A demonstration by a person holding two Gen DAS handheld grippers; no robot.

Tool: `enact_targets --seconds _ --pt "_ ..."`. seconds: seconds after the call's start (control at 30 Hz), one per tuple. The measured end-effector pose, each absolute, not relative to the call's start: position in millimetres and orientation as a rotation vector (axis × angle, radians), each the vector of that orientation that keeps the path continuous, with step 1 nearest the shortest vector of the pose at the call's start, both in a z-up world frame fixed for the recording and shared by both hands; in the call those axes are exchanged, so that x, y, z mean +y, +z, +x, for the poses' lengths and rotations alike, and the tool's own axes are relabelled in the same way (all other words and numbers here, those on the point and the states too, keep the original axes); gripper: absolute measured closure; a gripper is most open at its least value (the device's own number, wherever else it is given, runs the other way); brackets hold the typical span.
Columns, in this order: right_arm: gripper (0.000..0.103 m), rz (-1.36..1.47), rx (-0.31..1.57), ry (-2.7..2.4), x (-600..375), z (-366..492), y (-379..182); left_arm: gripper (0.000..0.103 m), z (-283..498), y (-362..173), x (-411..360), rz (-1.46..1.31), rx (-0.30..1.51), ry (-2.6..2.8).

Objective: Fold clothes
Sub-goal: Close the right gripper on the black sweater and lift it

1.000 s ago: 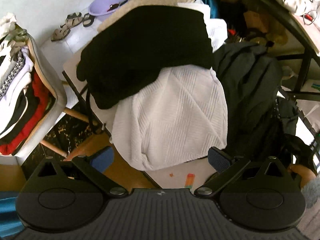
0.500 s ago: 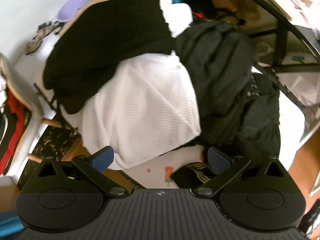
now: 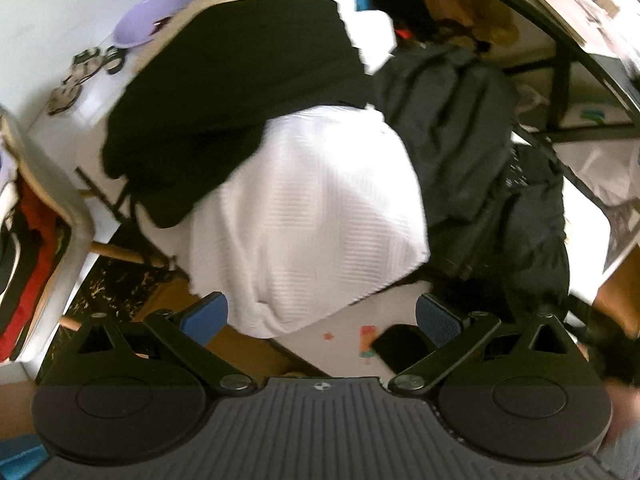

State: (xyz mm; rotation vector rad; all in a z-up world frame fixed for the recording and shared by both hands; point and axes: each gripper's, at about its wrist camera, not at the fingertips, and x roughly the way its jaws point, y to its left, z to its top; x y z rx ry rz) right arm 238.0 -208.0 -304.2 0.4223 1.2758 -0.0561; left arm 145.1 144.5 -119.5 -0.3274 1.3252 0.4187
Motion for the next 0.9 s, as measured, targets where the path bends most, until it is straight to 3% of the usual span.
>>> enact_targets --seconds 0.33,0.4,0.43,0.7,0.9 --pt "0.038 0.551 1.341 -0.125 -160.2 355.4 -377.1 0.001 118.0 -127.3 181.8 -0.395 1.354 0.542" --pt "0.067 0.455 1.334 -0.089 -150.7 356.3 -379.2 0.001 116.7 -130.6 182.5 -0.415 1.364 0.537" --pt "0.097 0.420 1.325 -0.069 -151.8 350.1 -375.5 0.001 117.1 -131.1 181.9 -0.419 1.365 0.528" --pt "0.098 0.322 1.315 -0.033 -200.1 249.7 -336.4 0.001 133.8 -129.8 165.0 -0.404 1.352 0.421" --pt "0.099 0.357 1.508 -0.164 -255.7 132.5 -329.0 0.001 150.3 -133.1 137.2 -0.394 1.358 0.297"
